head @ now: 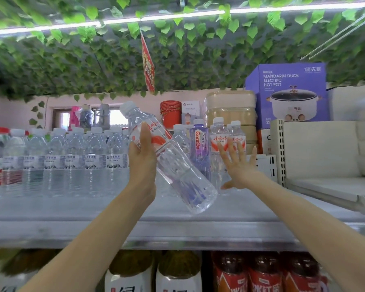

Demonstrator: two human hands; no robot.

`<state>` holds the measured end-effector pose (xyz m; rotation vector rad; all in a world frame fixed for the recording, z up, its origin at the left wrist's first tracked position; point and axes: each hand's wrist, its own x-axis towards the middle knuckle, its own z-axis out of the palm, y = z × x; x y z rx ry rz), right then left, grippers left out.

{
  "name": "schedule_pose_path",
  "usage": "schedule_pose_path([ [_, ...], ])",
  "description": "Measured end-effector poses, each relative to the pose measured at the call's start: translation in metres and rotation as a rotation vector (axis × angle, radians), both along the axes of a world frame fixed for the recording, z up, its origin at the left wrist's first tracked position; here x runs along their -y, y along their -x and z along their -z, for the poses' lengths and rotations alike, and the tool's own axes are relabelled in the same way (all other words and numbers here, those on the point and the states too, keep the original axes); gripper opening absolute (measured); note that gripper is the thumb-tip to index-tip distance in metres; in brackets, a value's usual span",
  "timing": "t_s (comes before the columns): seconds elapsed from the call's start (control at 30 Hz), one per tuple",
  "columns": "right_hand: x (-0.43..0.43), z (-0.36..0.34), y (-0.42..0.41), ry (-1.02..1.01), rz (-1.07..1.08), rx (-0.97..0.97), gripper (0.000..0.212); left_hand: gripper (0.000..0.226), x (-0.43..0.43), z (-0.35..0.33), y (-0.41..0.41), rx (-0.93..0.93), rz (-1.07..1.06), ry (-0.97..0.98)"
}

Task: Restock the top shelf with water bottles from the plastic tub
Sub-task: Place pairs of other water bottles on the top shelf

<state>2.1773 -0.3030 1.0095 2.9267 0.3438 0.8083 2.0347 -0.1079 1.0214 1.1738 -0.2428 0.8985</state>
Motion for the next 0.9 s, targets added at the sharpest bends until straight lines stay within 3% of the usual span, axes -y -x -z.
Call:
schedule_pose_path([
  [0.1, -0.010, -0.016, 0.020, -0.229, -0.122, -0.138, 0.096, 0.046, 0.001, -0.005, 0.002, 0.020, 0.009, -0.037],
  [0.2, -0.016, -0.035, 0.073, -0.584, -0.488, -0.273, 0.079, 0.056, 0.006, -0.012, 0.000, 0.016, -0.023, -0.096],
  [0.27, -0.017, -0.040, 0.108, -0.605, -0.720, -0.444, 0.081, 0.054, 0.010, -0.015, -0.003, 0.020, -0.028, -0.162],
  [0.33, -0.021, -0.037, 0.127, -0.492, -0.781, -0.565, 0.092, 0.046, 0.016, -0.017, -0.006, 0.035, -0.021, -0.220],
  [0.4, -0.027, -0.030, 0.133, -0.469, -0.805, -0.536, 0.092, 0.043, 0.023, -0.019, -0.006, 0.052, -0.008, -0.261],
  [0.5, -0.031, -0.018, 0.130, -0.575, -0.865, -0.354, 0.084, 0.055, 0.030, -0.021, -0.007, 0.054, 0.040, -0.374],
  [0.6, -0.024, -0.010, 0.125, -0.689, -0.853, -0.289, 0.087, 0.063, 0.035, -0.022, -0.008, 0.024, 0.080, -0.507],
  [0.77, -0.024, -0.016, 0.108, -0.837, -0.834, -0.211, 0.072, 0.050, 0.038, -0.031, -0.009, 0.052, 0.061, -0.610],
  [0.87, -0.014, -0.025, 0.094, -0.910, -0.799, -0.137, 0.087, 0.069, 0.022, -0.022, -0.015, -0.004, -0.208, -0.904],
  [0.9, -0.008, -0.028, 0.089, -0.949, -0.788, -0.132, 0.078, 0.074, 0.013, -0.015, -0.018, -0.021, -0.330, -0.999],
])
